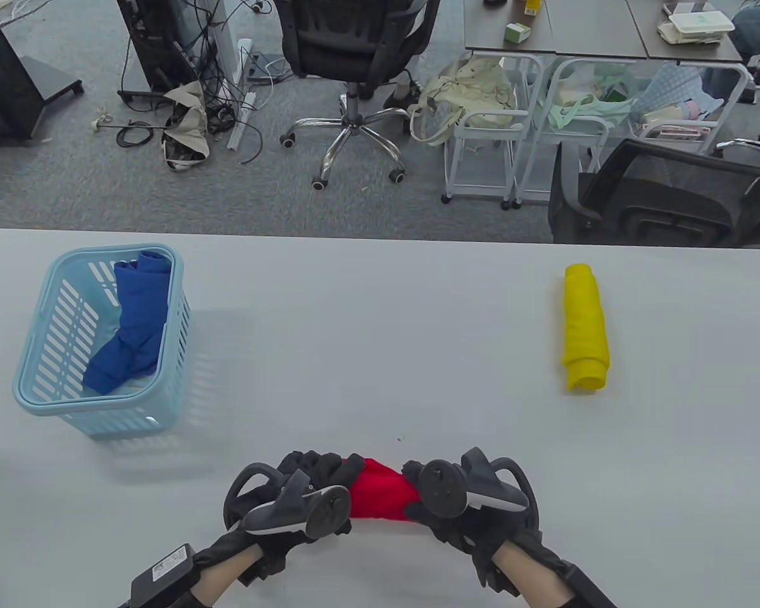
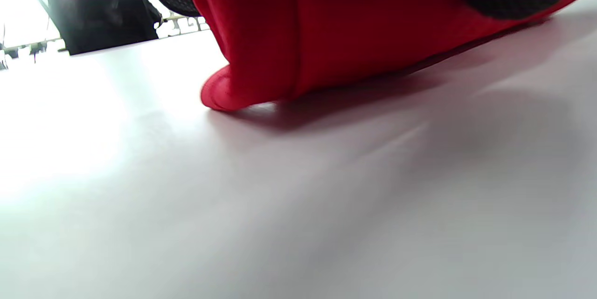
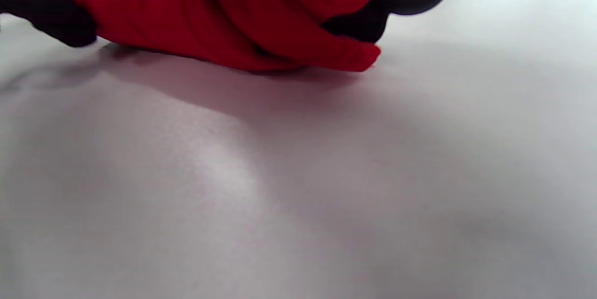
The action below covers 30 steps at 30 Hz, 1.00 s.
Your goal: Roll t-shirt into tight roll
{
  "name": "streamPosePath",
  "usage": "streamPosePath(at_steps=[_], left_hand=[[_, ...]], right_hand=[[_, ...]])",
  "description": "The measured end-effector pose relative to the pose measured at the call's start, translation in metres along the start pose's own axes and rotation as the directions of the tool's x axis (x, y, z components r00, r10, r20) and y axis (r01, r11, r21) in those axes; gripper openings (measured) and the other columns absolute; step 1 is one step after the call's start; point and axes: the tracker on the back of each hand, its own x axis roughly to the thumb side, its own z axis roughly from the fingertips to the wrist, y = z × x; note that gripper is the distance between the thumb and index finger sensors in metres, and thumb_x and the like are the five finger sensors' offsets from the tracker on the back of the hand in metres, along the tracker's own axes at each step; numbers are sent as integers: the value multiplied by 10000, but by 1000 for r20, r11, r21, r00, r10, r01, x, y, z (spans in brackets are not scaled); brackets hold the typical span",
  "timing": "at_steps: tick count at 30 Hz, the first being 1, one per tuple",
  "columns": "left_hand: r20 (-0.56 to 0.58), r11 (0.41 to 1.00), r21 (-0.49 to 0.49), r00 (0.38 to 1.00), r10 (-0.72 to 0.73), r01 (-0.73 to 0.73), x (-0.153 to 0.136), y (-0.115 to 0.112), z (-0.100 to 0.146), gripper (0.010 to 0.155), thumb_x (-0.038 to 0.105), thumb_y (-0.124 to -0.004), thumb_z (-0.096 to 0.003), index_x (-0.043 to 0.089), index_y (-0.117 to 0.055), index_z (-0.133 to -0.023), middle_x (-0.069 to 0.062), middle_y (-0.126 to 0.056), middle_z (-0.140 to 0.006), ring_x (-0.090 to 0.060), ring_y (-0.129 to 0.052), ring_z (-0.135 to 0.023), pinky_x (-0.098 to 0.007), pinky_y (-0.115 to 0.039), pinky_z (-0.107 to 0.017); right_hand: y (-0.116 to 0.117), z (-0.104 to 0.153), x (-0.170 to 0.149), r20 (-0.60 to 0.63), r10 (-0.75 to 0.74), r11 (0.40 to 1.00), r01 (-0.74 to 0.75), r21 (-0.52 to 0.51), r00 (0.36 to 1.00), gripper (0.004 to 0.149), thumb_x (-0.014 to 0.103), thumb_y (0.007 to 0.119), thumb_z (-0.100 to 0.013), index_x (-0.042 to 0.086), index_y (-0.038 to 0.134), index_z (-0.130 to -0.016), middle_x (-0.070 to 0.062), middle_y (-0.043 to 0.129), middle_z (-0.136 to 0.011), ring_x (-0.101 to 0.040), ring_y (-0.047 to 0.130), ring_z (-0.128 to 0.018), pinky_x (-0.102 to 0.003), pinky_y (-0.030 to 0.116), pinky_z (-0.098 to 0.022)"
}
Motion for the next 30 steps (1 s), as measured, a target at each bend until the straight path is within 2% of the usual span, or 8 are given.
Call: streamPosePath(at_steps=[4,8,10,13,18,21,25,30], left_hand=[[4,995,1,995,101,-101,-4,5,-1,729,591,-640,-444,299,-496,-1096,55,-884,-928,-154,-958,-753,-445,-761,-706],[6,897,-109,902,432,-429,-15,2,-5,694,560,-612,-467,242,-565,-1082,-3,-959,-833,-191,-999,-634,-452,-794,-648],[-7,881,-115,887,461,-459,-18,1,-5,694,564,-588,-472,235,-566,-1082,-4,-968,-816,-193,-1003,-614,-449,-797,-639],[-47,914,-79,918,395,-397,-19,0,-4,713,587,-555,-478,251,-507,-1105,-2,-915,-867,-199,-958,-682,-469,-745,-681],[-98,998,63,995,27,-21,-10,6,3,793,651,-457,-455,297,-289,-1144,-46,-582,-1185,-284,-719,-1041,-522,-639,-768],[-42,997,7,996,83,-83,-5,3,3,849,676,-461,-435,267,-255,-1150,-77,-555,-1196,-317,-696,-1054,-542,-623,-773],[-45,997,-47,997,-57,55,-7,-10,-6,886,676,-539,-433,292,-146,-1128,-49,-530,-1183,-268,-702,-1044,-524,-624,-779],[-46,996,-90,999,-17,12,-8,-17,-12,883,656,-538,-444,273,-112,-1116,-65,-520,-1155,-276,-692,-1009,-522,-610,-780]], right_hand=[[0,0,-1,-15,-18,1000,18,-6,1000,657,479,458,-611,117,352,-1149,-188,619,-1050,-343,810,-818,-530,647,-635],[-5,6,7,-98,98,987,-109,-115,990,594,396,437,-635,235,231,-1168,-174,292,-1194,-437,485,-1076,-589,480,-725],[-7,9,11,-84,141,978,-151,-143,987,584,374,459,-640,278,221,-1164,-138,244,-1208,-432,402,-1112,-601,434,-745],[-1,7,12,-48,138,985,-142,-102,989,622,447,520,-629,299,243,-1167,-101,285,-1223,-439,362,-1138,-623,403,-754],[16,-9,4,-101,178,984,-175,36,979,838,552,585,-589,257,21,-1134,-152,204,-1218,-481,334,-1131,-620,433,-744],[18,-12,-2,-97,128,991,-123,57,987,856,569,580,-591,272,-33,-1110,-164,145,-1214,-492,280,-1135,-619,423,-746],[18,-12,1,-104,154,987,-149,53,983,865,567,586,-591,263,-33,-1112,-173,152,-1213,-500,291,-1131,-621,426,-745],[18,-12,2,-111,165,986,-160,51,980,874,563,601,-589,261,-30,-1114,-178,167,-1211,-492,325,-1125,-611,434,-747]])
